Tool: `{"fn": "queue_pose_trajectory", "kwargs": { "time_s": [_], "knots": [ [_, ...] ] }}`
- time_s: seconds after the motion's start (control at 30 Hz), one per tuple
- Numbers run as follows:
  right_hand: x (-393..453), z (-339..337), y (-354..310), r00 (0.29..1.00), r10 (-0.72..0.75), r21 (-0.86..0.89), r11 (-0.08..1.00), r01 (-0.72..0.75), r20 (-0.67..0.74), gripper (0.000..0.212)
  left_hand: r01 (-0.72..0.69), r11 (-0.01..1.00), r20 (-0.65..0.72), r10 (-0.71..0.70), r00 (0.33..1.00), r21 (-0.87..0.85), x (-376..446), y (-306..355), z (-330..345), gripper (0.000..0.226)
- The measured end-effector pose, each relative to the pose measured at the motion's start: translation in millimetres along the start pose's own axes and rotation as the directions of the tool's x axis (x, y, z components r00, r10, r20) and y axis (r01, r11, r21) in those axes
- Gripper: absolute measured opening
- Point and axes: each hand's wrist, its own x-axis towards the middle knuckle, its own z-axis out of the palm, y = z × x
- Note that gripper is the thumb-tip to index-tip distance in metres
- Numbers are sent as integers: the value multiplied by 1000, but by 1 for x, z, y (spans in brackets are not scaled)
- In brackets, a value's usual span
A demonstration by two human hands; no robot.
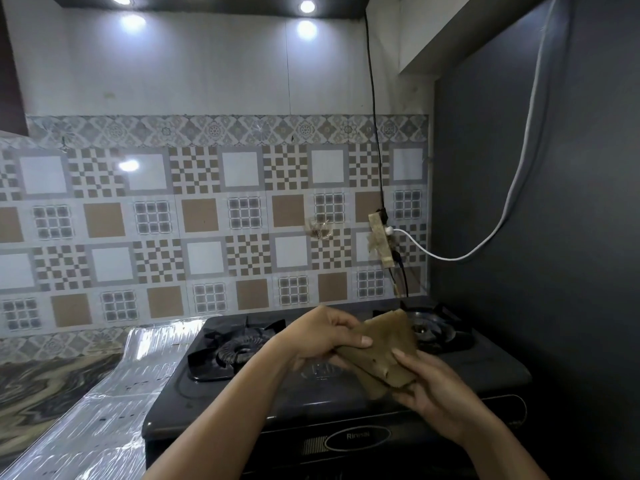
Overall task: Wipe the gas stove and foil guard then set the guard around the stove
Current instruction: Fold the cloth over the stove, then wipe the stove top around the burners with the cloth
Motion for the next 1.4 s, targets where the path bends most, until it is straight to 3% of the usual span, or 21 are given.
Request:
{"fn": "queue_pose_trajectory", "kwargs": {
  "time_s": [0.07,0.13,0.23,0.37,0.5,0.7,0.8,0.9,1.03,1.23,1.33,1.4],
  "knots": [
    [3,2,0,998,-35,41,998,37,-59,32,45,997,9,-46,999,62,1,-3,0,13],
    [4,8,-7,988,-75,24,997,79,-131,21,80,978,-13,-79,997,194,2,-5,3,24],
    [8,12,-9,978,-109,-37,994,104,-178,27,80,979,0,-82,997,189,3,-6,8,15],
    [1,13,16,989,13,266,963,28,-150,49,69,995,-36,-67,997,71,4,-18,20,4],
    [-12,4,47,985,82,353,935,-23,-152,44,88,995,-73,-84,994,57,11,-39,40,9],
    [-9,-27,38,855,126,77,992,-101,-503,30,92,973,-32,-87,996,210,33,-54,55,15],
    [-2,-36,15,836,109,18,993,-117,-538,18,34,909,-105,11,994,415,54,-54,45,20],
    [25,-47,-8,829,62,10,998,-68,-556,12,80,845,-187,24,982,529,83,-57,32,18],
    [83,-76,-46,841,-34,-33,999,19,-540,17,221,737,-287,-38,957,639,136,-69,13,66],
    [204,-136,-94,843,-194,-312,949,32,-502,19,399,614,-386,-161,908,681,213,-109,-15,88],
    [274,-174,-106,815,-282,-499,866,-10,-506,21,440,553,-395,-206,895,707,239,-123,-21,93],
    [312,-197,-109,796,-308,-630,768,-114,-521,28,453,516,-402,-215,890,727,248,-131,-24,94]
  ]
}}
